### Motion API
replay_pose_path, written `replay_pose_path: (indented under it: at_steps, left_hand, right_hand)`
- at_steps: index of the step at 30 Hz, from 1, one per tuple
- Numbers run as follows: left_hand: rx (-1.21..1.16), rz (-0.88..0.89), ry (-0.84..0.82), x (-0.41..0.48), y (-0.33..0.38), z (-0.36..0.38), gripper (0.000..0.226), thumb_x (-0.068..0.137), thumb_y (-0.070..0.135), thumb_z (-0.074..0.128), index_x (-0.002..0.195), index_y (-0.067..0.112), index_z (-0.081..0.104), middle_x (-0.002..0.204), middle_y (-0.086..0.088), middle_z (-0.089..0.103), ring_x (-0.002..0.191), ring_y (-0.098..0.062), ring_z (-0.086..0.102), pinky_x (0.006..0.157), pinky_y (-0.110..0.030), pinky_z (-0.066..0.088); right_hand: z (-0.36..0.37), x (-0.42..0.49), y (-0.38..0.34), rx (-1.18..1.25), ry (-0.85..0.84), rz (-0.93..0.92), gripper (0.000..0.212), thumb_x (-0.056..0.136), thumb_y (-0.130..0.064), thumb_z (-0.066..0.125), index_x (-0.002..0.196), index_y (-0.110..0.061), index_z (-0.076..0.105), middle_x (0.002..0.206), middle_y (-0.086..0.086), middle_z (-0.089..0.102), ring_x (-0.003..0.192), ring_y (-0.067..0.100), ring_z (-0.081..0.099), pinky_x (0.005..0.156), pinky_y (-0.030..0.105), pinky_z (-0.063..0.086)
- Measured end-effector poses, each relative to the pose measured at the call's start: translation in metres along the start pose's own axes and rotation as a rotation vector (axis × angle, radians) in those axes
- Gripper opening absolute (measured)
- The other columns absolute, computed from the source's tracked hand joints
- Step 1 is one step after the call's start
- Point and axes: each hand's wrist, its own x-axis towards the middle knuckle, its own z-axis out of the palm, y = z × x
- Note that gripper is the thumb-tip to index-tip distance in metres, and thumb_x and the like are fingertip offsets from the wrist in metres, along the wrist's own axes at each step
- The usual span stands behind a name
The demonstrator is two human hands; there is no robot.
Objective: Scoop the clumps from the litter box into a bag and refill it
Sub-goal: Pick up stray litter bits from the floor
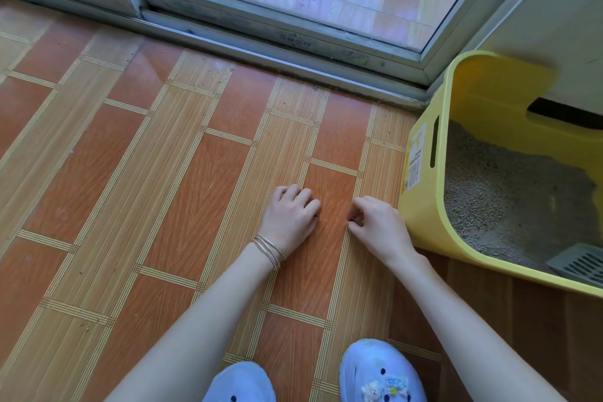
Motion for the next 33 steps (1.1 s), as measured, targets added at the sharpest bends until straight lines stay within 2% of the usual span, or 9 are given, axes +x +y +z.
replay_pose_path:
  at_steps: [6, 13, 16, 18, 22, 24, 27, 31, 33]
  left_hand:
    - [-0.024, -0.049, 0.022, -0.004, -0.009, -0.002, 0.018, 0.066, 0.024, 0.076, 0.072, 0.018, 0.060, 0.076, 0.000, 0.059, 0.077, -0.025, 0.058, 0.075, -0.036, 0.033]
    - [-0.078, -0.156, 0.093, -0.013, -0.028, -0.011, 0.017, 0.068, 0.023, 0.079, 0.074, 0.018, 0.063, 0.077, 0.001, 0.061, 0.076, -0.025, 0.058, 0.073, -0.035, 0.032]
    - [-0.063, -0.161, 0.138, -0.014, -0.035, -0.016, 0.009, 0.074, 0.026, 0.069, 0.074, 0.019, 0.064, 0.078, 0.002, 0.061, 0.077, -0.024, 0.058, 0.071, -0.035, 0.035]
    - [-0.063, -0.150, 0.148, -0.015, -0.038, -0.021, 0.016, 0.079, 0.032, 0.056, 0.074, 0.020, 0.064, 0.077, 0.003, 0.061, 0.077, -0.023, 0.057, 0.072, -0.035, 0.035]
    - [-0.059, -0.135, 0.141, -0.015, -0.043, -0.037, 0.014, 0.070, 0.023, 0.078, 0.073, 0.019, 0.064, 0.076, 0.002, 0.061, 0.076, -0.023, 0.059, 0.069, -0.036, 0.042]
    - [-0.092, -0.167, 0.120, -0.014, -0.044, -0.059, 0.014, 0.071, 0.022, 0.078, 0.073, 0.019, 0.065, 0.075, 0.002, 0.061, 0.076, -0.023, 0.059, 0.068, -0.036, 0.043]
    - [-0.126, -0.201, 0.113, -0.021, -0.044, -0.110, 0.011, 0.080, 0.028, 0.061, 0.074, 0.020, 0.064, 0.077, 0.003, 0.061, 0.079, -0.022, 0.059, 0.069, -0.034, 0.042]
    - [-0.142, -0.290, 0.087, -0.025, -0.052, -0.205, 0.015, 0.070, 0.021, 0.080, 0.075, 0.019, 0.065, 0.078, 0.002, 0.063, 0.078, -0.023, 0.060, 0.068, -0.036, 0.044]
    - [-0.144, -0.350, 0.092, -0.024, -0.056, -0.264, 0.010, 0.074, 0.024, 0.074, 0.075, 0.019, 0.065, 0.078, 0.003, 0.063, 0.079, -0.022, 0.059, 0.070, -0.035, 0.042]
  right_hand:
    - [-0.002, -0.003, 0.001, 0.158, 0.036, 0.041, 0.009, 0.077, -0.009, 0.064, 0.073, -0.014, 0.058, 0.077, -0.002, 0.058, 0.071, 0.014, 0.057, 0.067, 0.038, 0.051]
    - [-0.006, -0.003, 0.000, 0.221, 0.088, 0.072, 0.011, 0.077, -0.004, 0.063, 0.074, -0.014, 0.059, 0.078, -0.001, 0.058, 0.071, 0.011, 0.055, 0.069, 0.032, 0.051]
    - [-0.008, -0.002, -0.002, 0.233, 0.079, 0.062, 0.011, 0.077, -0.005, 0.064, 0.075, -0.014, 0.059, 0.078, -0.002, 0.058, 0.072, 0.011, 0.056, 0.069, 0.032, 0.051]
    - [-0.009, -0.002, -0.005, 0.240, 0.034, 0.020, 0.011, 0.078, -0.004, 0.063, 0.075, -0.015, 0.060, 0.079, -0.003, 0.058, 0.073, 0.009, 0.056, 0.070, 0.031, 0.051]
    - [-0.018, 0.000, -0.023, 0.213, -0.050, -0.063, 0.014, 0.078, -0.003, 0.063, 0.076, -0.016, 0.059, 0.080, -0.004, 0.055, 0.074, 0.008, 0.054, 0.071, 0.032, 0.051]
    - [-0.034, 0.006, -0.039, 0.216, -0.067, -0.073, 0.014, 0.077, -0.003, 0.062, 0.075, -0.016, 0.058, 0.080, -0.005, 0.054, 0.074, 0.009, 0.053, 0.071, 0.031, 0.050]
    - [-0.071, 0.010, -0.076, 0.244, -0.101, -0.103, 0.020, 0.073, 0.002, 0.061, 0.072, -0.017, 0.057, 0.077, -0.004, 0.053, 0.071, 0.010, 0.052, 0.070, 0.030, 0.049]
    - [-0.145, 0.014, -0.140, 0.277, -0.142, -0.161, 0.023, 0.070, 0.003, 0.061, 0.071, -0.020, 0.057, 0.076, -0.004, 0.052, 0.070, 0.009, 0.053, 0.067, 0.025, 0.047]
    - [-0.190, 0.018, -0.173, 0.260, -0.153, -0.205, 0.020, 0.071, 0.002, 0.061, 0.072, -0.017, 0.058, 0.077, -0.003, 0.053, 0.071, 0.009, 0.053, 0.066, 0.023, 0.046]
